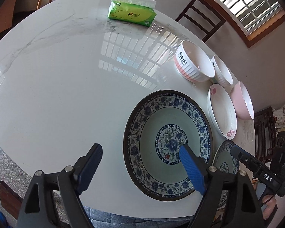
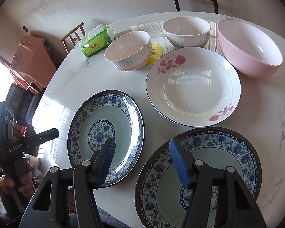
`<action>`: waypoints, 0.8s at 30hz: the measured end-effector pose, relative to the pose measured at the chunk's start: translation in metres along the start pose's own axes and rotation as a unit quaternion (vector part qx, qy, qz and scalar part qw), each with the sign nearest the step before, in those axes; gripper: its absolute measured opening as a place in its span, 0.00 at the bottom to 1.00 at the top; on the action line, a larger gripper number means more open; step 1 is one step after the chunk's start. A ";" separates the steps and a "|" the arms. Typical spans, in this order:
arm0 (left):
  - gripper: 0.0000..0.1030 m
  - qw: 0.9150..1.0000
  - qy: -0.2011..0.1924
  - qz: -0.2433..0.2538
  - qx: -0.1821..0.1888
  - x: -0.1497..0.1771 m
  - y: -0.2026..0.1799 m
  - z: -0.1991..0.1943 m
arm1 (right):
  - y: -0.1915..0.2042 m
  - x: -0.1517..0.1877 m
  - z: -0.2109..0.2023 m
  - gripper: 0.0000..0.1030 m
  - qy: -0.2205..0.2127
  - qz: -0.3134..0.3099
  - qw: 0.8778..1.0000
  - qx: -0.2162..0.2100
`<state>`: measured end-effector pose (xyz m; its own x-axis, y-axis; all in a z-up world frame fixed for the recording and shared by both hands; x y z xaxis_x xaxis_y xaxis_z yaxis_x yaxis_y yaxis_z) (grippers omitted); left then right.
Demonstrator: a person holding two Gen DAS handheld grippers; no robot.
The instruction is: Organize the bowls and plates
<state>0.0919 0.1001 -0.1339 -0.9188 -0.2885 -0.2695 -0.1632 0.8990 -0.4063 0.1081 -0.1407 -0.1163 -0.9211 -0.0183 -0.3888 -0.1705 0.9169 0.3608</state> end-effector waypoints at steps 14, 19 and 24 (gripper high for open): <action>0.51 0.999 0.039 -0.028 0.022 0.002 0.013 0.022 | 0.004 -0.014 0.040 0.45 0.053 -0.006 0.998 -0.019; 0.51 0.999 0.040 -0.025 0.024 0.001 0.011 0.025 | 0.000 -0.018 0.051 0.42 0.063 -0.007 0.998 -0.020; 0.41 0.998 0.047 -0.024 0.026 0.002 0.011 0.029 | -0.003 -0.018 0.061 0.36 0.072 -0.013 0.997 -0.020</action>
<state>0.0988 0.1003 -0.1645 -0.9402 -0.2969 -0.1672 -0.1909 0.8655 -0.4631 0.1463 -0.1188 -0.1623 -0.9567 -0.1007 -0.2731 -0.2049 0.8993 0.3863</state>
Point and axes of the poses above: each gripper's, at about its wrist camera, not at the fingertips, and z roughly the way its jaws point, y to its left, x to its underside, the point moved 8 cm from there along z, roughly the way its jaws point
